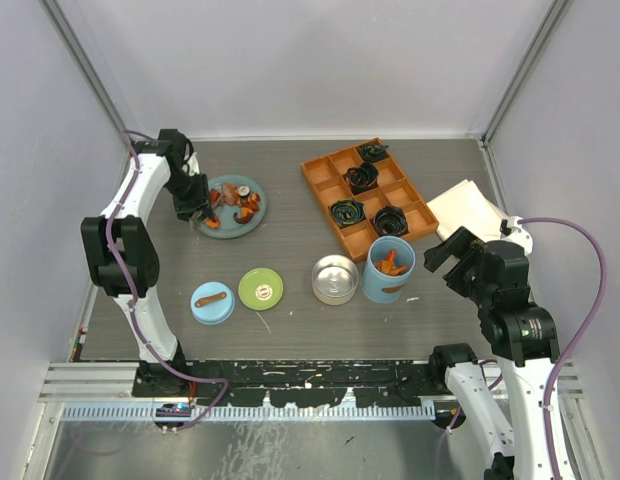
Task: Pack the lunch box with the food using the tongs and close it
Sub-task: Pick up the fake food from the plate.
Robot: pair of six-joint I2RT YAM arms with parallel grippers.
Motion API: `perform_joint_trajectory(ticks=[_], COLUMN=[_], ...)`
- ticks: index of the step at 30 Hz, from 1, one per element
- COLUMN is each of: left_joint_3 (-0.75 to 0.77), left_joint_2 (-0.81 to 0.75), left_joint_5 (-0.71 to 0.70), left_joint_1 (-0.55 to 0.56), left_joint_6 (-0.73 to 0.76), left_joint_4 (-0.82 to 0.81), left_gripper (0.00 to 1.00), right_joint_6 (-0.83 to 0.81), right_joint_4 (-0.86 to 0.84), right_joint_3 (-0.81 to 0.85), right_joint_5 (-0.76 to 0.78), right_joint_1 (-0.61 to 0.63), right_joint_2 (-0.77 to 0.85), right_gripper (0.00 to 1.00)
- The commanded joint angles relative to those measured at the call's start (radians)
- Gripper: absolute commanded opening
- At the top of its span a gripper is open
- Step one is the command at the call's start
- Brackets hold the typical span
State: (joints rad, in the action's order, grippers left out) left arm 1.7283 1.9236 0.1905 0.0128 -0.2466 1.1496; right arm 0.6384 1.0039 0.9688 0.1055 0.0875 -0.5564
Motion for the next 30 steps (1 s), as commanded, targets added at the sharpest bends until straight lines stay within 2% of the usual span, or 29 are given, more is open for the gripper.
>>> perform_joint_trajectory(ticks=[1, 9, 20, 30], left_joint_3=[0.048, 0.099, 0.074, 0.071], left_joint_2=[0.005, 0.063, 0.026, -0.086], left_joint_5=[0.005, -0.005, 0.013, 0.032], left_joint_1=[-0.004, -0.004, -0.004, -0.004], left_joint_6=[0.027, 0.043, 0.04, 0.002], left_joint_4=[0.008, 0.031, 0.03, 0.035], left_gripper=[0.41, 0.38, 0.1, 0.07], right_joint_6=[0.01, 0.01, 0.009, 0.011], right_joint_4=[-0.033, -0.051, -0.05, -0.041], right_joint_3=[0.014, -0.005, -0.001, 0.01], right_joint_5=[-0.006, -0.022, -0.018, -0.021], right_joint_1=[-0.003, -0.003, -0.003, -0.003], right_joint_2=[-0.01, -0.021, -0.019, -0.006], right_gripper=[1.0, 1.0, 1.0, 1.0])
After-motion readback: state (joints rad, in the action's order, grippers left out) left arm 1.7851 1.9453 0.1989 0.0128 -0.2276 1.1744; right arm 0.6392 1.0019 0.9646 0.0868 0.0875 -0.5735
